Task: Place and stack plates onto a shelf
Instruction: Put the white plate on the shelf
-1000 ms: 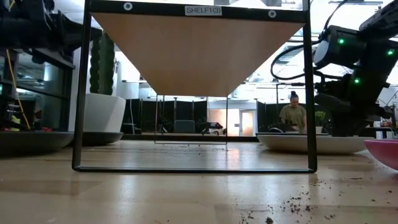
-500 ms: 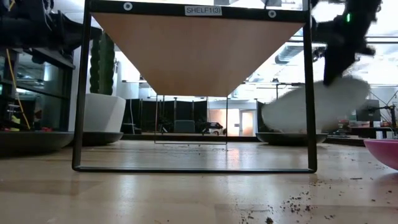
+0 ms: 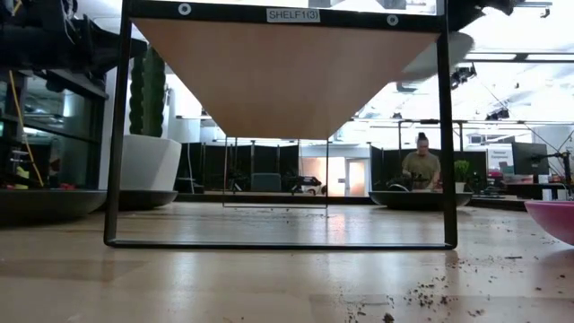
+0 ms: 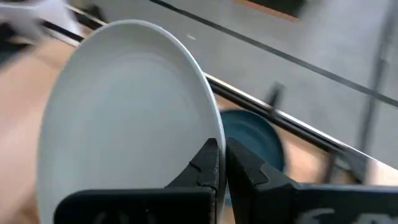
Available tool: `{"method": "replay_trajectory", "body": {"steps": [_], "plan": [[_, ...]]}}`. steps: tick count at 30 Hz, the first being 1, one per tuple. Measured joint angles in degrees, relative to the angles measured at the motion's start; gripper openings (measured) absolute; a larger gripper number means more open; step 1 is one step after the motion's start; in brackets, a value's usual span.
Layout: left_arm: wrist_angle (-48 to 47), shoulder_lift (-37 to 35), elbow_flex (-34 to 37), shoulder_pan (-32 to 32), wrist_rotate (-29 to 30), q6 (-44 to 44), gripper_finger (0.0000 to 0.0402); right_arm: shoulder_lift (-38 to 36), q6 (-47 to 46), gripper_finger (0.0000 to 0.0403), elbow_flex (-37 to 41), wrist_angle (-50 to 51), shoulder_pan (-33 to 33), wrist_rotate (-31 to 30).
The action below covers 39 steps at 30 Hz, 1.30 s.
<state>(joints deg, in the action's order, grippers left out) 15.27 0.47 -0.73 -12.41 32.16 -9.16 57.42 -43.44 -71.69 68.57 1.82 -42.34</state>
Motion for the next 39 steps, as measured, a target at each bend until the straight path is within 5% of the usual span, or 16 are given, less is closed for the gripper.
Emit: {"method": "replay_trajectory", "body": {"steps": [12, 20, 27, 39], "plan": [[1.34, 0.00, 0.00, 0.00, 0.00, -0.12, 0.0000, 9.39, 19.82, 0.0000, 9.19, -44.43, -9.73, 24.55], [1.36, 0.00, 0.00, -0.01, 0.00, -3.58, 0.0000, 19.24, 18.96, 0.0000, 9.15, -51.85, -16.94, 39.57], [1.26, 0.00, 0.00, 0.00, 0.00, -3.55, 0.0000, 24.06, 17.95, 0.0000, 9.15, -55.68, -20.55, 46.93], [0.96, 0.00, 0.00, -0.01, 0.00, -2.92, 0.0000, 25.62, 17.77, 0.0000, 9.12, -56.09, -22.22, 45.52]]}}
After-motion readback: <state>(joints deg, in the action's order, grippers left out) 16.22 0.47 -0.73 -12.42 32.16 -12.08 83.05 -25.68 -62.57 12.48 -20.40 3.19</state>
